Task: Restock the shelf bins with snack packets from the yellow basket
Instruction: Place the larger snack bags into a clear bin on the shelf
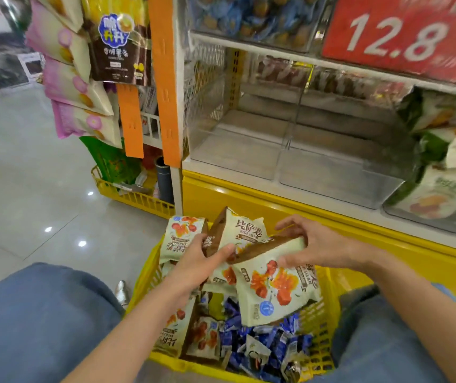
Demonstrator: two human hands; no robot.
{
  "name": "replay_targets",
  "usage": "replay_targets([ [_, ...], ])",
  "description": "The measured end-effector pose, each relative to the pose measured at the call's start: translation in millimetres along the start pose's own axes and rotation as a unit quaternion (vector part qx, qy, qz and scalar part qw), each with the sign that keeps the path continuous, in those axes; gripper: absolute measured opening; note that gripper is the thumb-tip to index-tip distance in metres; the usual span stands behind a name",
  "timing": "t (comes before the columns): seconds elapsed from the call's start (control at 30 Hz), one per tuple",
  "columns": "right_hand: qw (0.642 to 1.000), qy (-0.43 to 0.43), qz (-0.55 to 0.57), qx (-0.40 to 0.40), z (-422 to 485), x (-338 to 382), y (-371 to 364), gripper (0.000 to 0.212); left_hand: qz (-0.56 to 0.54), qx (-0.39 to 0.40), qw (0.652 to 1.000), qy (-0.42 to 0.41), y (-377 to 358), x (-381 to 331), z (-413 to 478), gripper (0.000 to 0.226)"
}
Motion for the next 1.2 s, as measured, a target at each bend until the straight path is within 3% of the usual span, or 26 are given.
replay_targets([
  [0.1,0.999,-0.004,0.004,-0.042,-2,-6,3,0.064,-0.005,0.072,0.997,0.038,-21,1,-9,0.101],
  [0.27,0.998,-0.010,-0.051,-0.027,-3,-17,-2,0.088,-0.055,0.212,0.973,0.071,-45,6,-17,0.125],
  [0.47,0.992,-0.008,-0.119,-0.050,13,-3,1,0.079,-0.121,0.169,0.977,0.051,-61,16,0,0.111],
  [0.6,0.945,-0.027,-0.219,-0.240,19,16,11,0.060,-0.236,0.177,0.952,0.076,-67,21,15,0.106],
  [0.7,0.919,-0.074,-0.205,-0.329,14,17,21,0.067,-0.308,0.187,0.928,0.098,-70,21,21,0.101],
  [0.8,0.945,-0.090,-0.060,-0.308,1,18,20,0.087,-0.361,0.176,0.912,0.087,-67,17,27,0.080],
  [0.87,0.962,-0.089,0.014,-0.257,-6,22,10,0.085,-0.357,0.168,0.918,0.047,-65,7,29,0.065],
  [1.1,0.966,-0.035,0.163,-0.196,-7,39,18,0.060,-0.385,0.212,0.898,-0.021,-45,-36,35,0.103],
  [1.2,0.969,-0.034,0.196,-0.148,-10,48,26,0.045,-0.365,0.200,0.909,-0.016,-46,-57,43,0.058],
])
Point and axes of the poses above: each hand's wrist, its own z-axis towards the middle knuckle, its own y-axis out of the back of the hand, x = y × z, the point moved 3 cm from there along z, towards the middle knuckle, and after that the axes turned 7 degrees about y, right-handed, at the moved point
